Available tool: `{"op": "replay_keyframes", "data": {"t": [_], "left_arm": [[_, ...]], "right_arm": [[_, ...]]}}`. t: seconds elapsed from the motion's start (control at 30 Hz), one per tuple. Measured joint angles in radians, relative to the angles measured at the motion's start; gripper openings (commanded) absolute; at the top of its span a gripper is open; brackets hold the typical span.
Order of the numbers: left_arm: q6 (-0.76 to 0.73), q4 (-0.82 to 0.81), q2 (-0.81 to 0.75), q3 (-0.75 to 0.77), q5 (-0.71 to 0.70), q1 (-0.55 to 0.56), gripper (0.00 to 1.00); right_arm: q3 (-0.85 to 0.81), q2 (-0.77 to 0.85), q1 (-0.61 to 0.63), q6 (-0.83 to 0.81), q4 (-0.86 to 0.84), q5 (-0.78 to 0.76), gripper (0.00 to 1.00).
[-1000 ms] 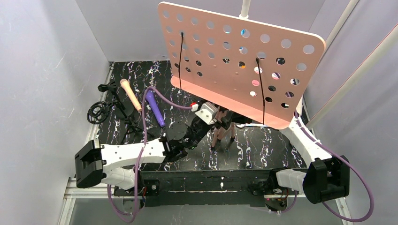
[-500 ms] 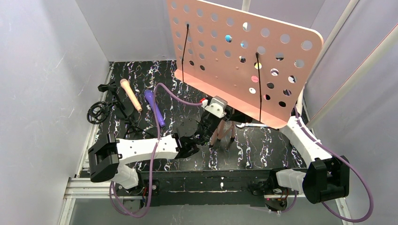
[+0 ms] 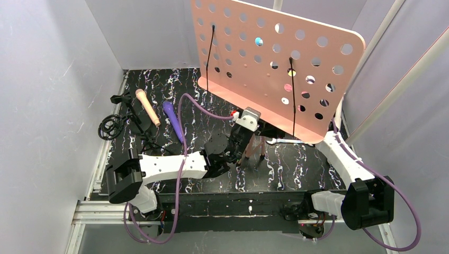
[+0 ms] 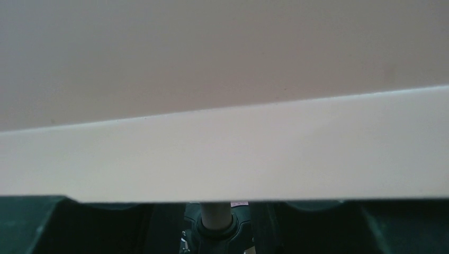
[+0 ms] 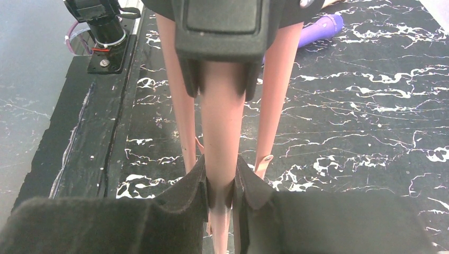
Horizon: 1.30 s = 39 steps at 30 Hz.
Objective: Pack up the instrument practice props
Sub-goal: Unscrew the knob on the music stand.
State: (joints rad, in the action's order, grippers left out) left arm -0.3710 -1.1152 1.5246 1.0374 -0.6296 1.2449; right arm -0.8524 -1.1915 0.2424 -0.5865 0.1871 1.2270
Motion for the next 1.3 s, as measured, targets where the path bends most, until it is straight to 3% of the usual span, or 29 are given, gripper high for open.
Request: {"op": "replay_keyframes", "data": {"t": [0.13, 0.33, 0.43, 0.7, 0.83, 0.87, 0.97, 1.2, 1.23, 1.3], "left_arm": [[-0.016, -0.015, 0.013, 0.006, -0.025, 0.001, 0.38], [-0.04, -0.046, 0.041, 0.022, -0.058, 0.001, 0.5], [-0.052, -0.061, 0.051, 0.025, -0.074, 0.001, 0.5], [-0.077, -0.092, 0.059, 0.026, -0.095, 0.001, 0.28], [-0.074, -0.105, 0.071, 0.03, -0.082, 0.004, 0.0], [-0.062, -0.109, 0.072, 0.031, -0.081, 0.006, 0.0], [-0.055, -0.108, 0.072, 0.031, -0.077, 0.007, 0.0], [-0.039, -0.079, 0.068, 0.036, -0.048, -0.004, 0.0], [-0.036, -0.072, 0.068, 0.039, -0.044, -0.007, 0.0], [-0.027, -0.053, 0.066, 0.045, -0.036, -0.014, 0.0]], "right_arm": [[0.0, 0.0, 0.0, 0.0, -0.001, -0.001, 0.01], [0.0, 0.0, -0.001, 0.005, -0.003, -0.003, 0.01], [0.0, 0.0, -0.001, 0.006, -0.004, -0.005, 0.01], [0.0, 0.0, -0.001, 0.006, -0.004, -0.005, 0.01], [0.0, 0.0, -0.001, 0.007, -0.005, -0.006, 0.01], [0.0, 0.0, -0.001, 0.007, -0.005, -0.006, 0.02], [0.0, 0.001, -0.003, 0.007, -0.004, -0.005, 0.22], [0.047, 0.003, -0.006, -0.022, 0.056, 0.0, 0.9], [0.053, 0.003, -0.006, -0.027, 0.075, 0.001, 0.96], [0.056, 0.002, -0.008, -0.035, 0.1, 0.01, 0.98]]}}
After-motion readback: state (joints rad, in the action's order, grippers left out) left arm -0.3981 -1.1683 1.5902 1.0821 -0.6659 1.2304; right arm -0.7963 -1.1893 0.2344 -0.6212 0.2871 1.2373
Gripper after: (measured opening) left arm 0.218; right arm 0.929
